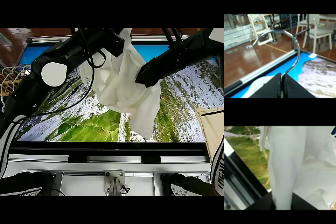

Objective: Fold the shirts.

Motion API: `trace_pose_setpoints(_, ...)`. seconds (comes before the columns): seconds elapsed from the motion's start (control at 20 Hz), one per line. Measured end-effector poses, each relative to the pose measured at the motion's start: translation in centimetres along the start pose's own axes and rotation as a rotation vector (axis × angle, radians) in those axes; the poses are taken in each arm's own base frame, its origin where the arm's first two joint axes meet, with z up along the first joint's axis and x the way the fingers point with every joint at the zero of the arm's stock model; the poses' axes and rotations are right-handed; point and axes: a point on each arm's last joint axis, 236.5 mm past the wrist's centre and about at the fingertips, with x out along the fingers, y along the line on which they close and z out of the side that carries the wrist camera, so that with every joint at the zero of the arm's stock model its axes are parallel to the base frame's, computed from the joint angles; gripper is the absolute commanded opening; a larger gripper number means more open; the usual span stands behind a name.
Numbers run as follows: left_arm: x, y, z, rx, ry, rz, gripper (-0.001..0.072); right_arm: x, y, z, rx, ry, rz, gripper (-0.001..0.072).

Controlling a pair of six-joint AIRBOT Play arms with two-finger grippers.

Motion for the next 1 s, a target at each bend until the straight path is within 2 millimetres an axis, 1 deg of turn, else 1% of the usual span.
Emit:
trace_pose_setpoints(0.05, -0.2, 0.6, 0.3, 0.004, -0.008, 0.011, 0.0058, 0.0, 0.0, 0.2, -0.003, -0.010, -0.002, 0.0408)
trace_pose_setpoints(0.15, -0.5, 1.1, 1.0, 0.007, -0.019, 0.022, 0.0058, 0.0, -0.2, 0.1, 0.004, -0.003, -0.008, 0.0405)
trace_pose_setpoints(0.2, -0.8, 1.6, 1.3, 0.007, -0.022, 0.029, 0.0058, 0.0, -0.3, 0.1, 0.004, -0.005, -0.009, 0.0335)
trace_pose_setpoints(0.3, -1.3, 2.3, 2.0, 0.010, -0.033, 0.043, 0.0058, 0.0, -0.3, 0.3, -0.004, -0.012, -0.012, 0.0115)
trace_pose_setpoints(0.35, -1.6, 2.4, 2.4, 0.013, -0.036, 0.043, 0.0058, 0.0, -0.3, 0.3, -0.009, -0.012, -0.012, 0.0087)
trace_pose_setpoints(0.5, -2.0, 2.7, 2.8, 0.015, -0.035, 0.046, 0.0060, 0.0, -0.7, 1.2, -0.029, -0.048, -0.029, 0.0085)
trace_pose_setpoints(0.55, -2.1, 2.7, 2.8, 0.016, -0.035, 0.046, 0.0071, 0.0, -0.8, 1.5, -0.040, -0.060, -0.035, 0.0085)
trace_pose_setpoints(0.6, -2.1, 2.7, 2.8, 0.017, -0.030, 0.044, 0.0197, 0.0, -0.9, 1.7, -0.050, -0.070, -0.038, 0.0084)
trace_pose_setpoints(0.65, -2.2, 2.6, 2.7, 0.020, -0.024, 0.041, 0.0395, 0.0, -0.9, 2.1, -0.057, -0.086, -0.040, 0.0084)
trace_pose_setpoints(0.7, -2.2, 2.5, 2.4, 0.022, -0.011, 0.036, 0.0485, -0.1, -1.0, 2.5, -0.063, -0.106, -0.045, 0.0083)
trace_pose_setpoints(0.75, -2.2, 2.4, 2.2, 0.028, -0.002, 0.032, 0.0499, -0.1, -1.0, 2.8, -0.067, -0.116, -0.045, 0.0083)
trace_pose_setpoints(0.8, -2.2, 2.5, 2.1, 0.035, 0.002, 0.033, 0.0546, -0.1, -1.1, 3.0, -0.070, -0.126, -0.048, 0.0083)
trace_pose_setpoints(0.85, -2.3, 2.6, 2.2, 0.039, 0.003, 0.035, 0.0562, -0.2, -1.1, 3.3, -0.074, -0.137, -0.048, 0.0083)
trace_pose_setpoints(1.0, -2.9, 3.3, 2.5, 0.051, 0.009, 0.046, 0.0562, -0.3, -1.3, 4.1, -0.073, -0.170, -0.060, 0.0083)
